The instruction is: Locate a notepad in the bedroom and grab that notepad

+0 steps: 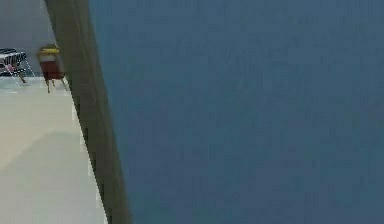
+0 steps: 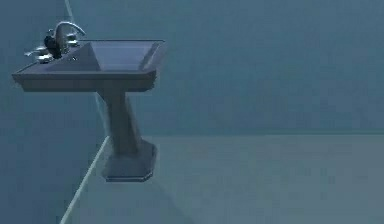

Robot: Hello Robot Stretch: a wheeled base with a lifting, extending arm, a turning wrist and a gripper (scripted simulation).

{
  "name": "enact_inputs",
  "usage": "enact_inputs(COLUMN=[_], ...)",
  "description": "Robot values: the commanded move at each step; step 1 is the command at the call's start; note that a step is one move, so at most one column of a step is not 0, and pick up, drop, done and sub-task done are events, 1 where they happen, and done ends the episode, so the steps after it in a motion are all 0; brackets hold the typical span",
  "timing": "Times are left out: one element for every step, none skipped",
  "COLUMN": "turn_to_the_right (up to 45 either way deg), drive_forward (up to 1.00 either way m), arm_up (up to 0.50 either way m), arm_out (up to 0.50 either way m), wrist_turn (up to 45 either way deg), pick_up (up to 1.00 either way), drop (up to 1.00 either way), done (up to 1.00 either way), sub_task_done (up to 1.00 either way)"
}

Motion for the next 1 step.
enact_inputs(turn_to_the_right=[0.0], drive_forward=[0.05], arm_up=[0.0], arm_out=[0.0], wrist_turn=[0.0], pick_up=[0.0], drop=[0.0], done=[0.0], sub_task_done=[0.0])
